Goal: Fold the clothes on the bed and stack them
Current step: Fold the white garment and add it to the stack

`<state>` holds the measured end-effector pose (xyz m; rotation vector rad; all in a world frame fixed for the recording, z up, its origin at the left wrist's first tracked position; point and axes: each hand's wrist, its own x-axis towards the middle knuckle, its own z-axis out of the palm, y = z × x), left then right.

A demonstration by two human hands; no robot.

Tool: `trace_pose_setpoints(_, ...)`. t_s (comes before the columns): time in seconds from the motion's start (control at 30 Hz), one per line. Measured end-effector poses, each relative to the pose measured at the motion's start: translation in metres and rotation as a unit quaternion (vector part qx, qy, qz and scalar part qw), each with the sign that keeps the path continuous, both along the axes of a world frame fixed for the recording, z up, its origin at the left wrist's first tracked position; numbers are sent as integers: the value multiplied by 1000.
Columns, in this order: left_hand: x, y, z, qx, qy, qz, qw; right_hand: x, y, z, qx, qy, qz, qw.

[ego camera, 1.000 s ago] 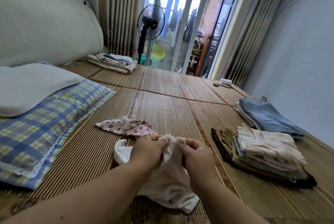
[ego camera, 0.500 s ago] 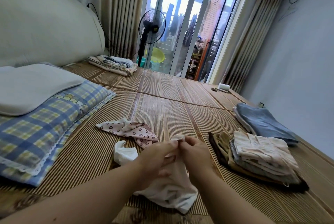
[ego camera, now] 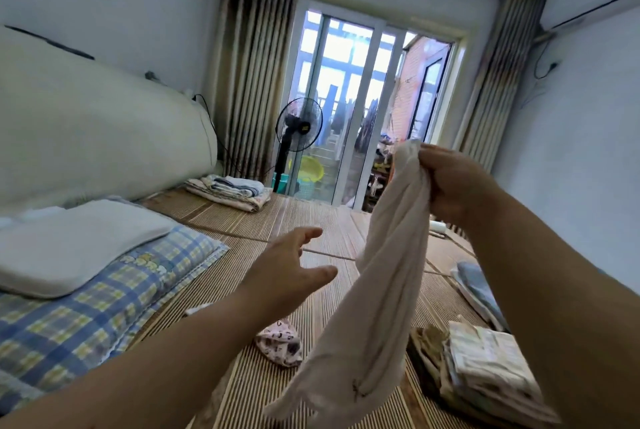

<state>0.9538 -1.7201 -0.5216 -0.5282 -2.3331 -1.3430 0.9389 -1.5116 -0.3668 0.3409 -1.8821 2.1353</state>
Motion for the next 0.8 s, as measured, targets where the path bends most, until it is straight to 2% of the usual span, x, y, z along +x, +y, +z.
trace_pose_setpoints(0.17, 15, 31, 32, 4, 38, -38, 999, 22, -12, 35, 90, 70, -57, 992)
trace_pose_setpoints(0.3, 29, 55, 43, 31, -1, -95, 995, 35, -9, 37, 154, 78, -98, 980)
trace_pose_setpoints(0.5, 32, 46, 43, 11, -65, -114, 991, 53, 22, 25, 142, 54, -139, 979)
trace_pose_setpoints(0.57, 28, 32, 50, 47, -99, -120, 987, 58, 35, 17, 147, 53, -166, 974)
trace_pose_setpoints(0.67, 18, 11, 69, 148, -161, -130, 967, 64, 51, 5, 155, 51, -193, 968)
trace_pose_setpoints(0.73, 13, 5, 86, 204, -188, -136, 951, 68, 56, 0, 154, 51, -165, 973)
trace_pose_setpoints(0.8, 10, 4, 103, 228, -199, -147, 942, 72, 59, -2, 149, 40, -95, 983)
